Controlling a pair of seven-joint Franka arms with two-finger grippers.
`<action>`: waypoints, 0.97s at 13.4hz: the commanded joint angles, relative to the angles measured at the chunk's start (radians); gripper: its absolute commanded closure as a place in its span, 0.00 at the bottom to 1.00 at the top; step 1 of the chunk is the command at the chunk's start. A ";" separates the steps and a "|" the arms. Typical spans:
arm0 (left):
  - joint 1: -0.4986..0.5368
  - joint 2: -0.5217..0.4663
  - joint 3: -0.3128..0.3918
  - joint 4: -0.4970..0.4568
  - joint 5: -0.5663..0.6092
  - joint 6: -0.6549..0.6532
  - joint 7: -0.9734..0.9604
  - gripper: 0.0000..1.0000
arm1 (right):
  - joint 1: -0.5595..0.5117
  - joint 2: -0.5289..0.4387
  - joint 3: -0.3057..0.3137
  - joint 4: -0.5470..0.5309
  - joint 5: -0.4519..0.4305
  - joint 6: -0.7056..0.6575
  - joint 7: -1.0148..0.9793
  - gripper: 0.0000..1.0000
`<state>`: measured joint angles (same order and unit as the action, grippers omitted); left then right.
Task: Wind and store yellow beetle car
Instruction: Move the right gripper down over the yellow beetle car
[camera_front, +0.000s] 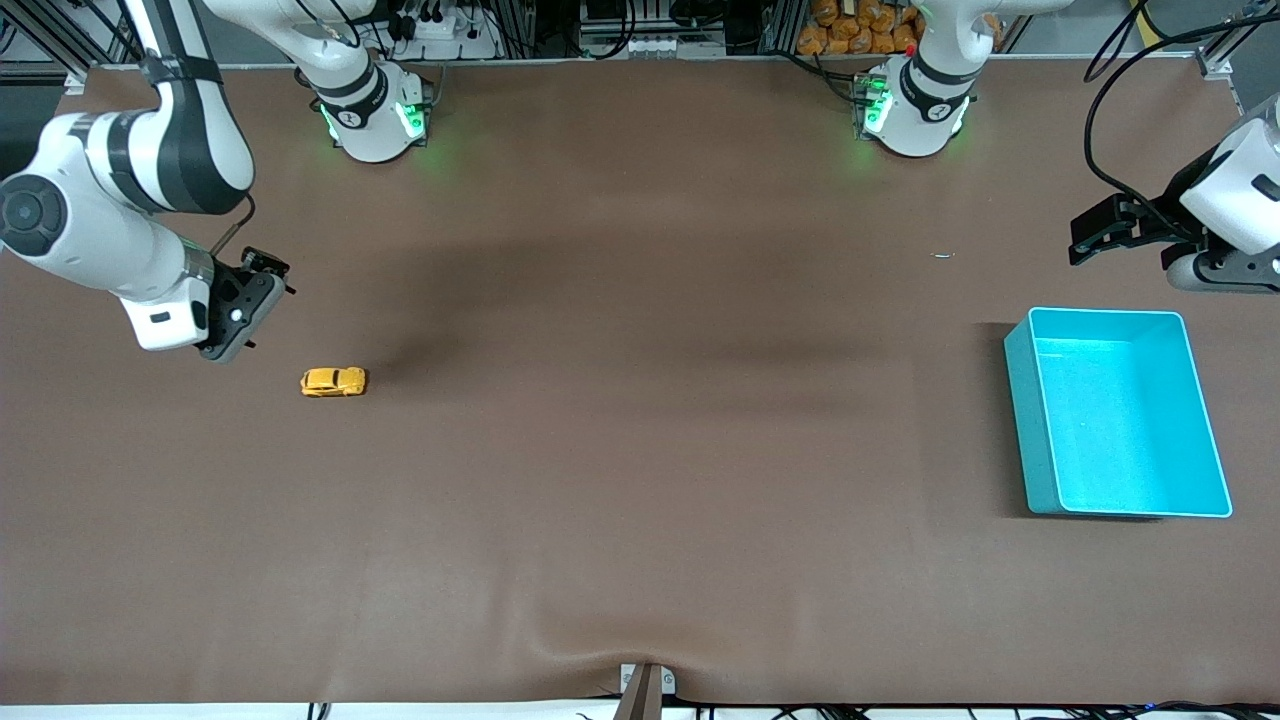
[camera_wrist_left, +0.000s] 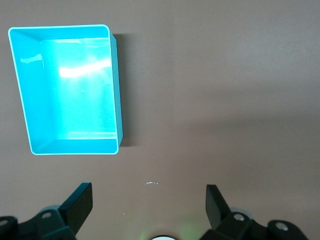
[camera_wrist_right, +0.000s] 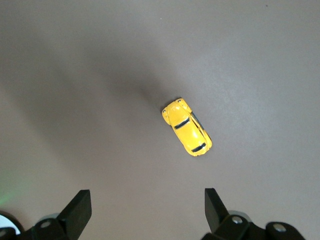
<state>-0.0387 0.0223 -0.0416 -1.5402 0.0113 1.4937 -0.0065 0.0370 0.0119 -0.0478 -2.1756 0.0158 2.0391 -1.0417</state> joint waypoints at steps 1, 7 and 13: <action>0.008 -0.022 -0.004 -0.018 -0.019 0.013 0.002 0.00 | 0.014 0.007 -0.001 -0.023 -0.029 0.035 -0.070 0.00; 0.010 -0.013 -0.003 -0.009 -0.021 0.016 0.006 0.00 | 0.026 0.007 -0.001 -0.095 -0.054 0.096 -0.239 0.00; 0.013 -0.012 -0.004 -0.001 -0.021 0.016 0.008 0.00 | 0.041 0.083 -0.001 -0.187 -0.068 0.309 -0.351 0.00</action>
<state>-0.0368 0.0223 -0.0403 -1.5400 0.0113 1.5036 -0.0053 0.0690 0.0478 -0.0456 -2.3581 -0.0271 2.3206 -1.3712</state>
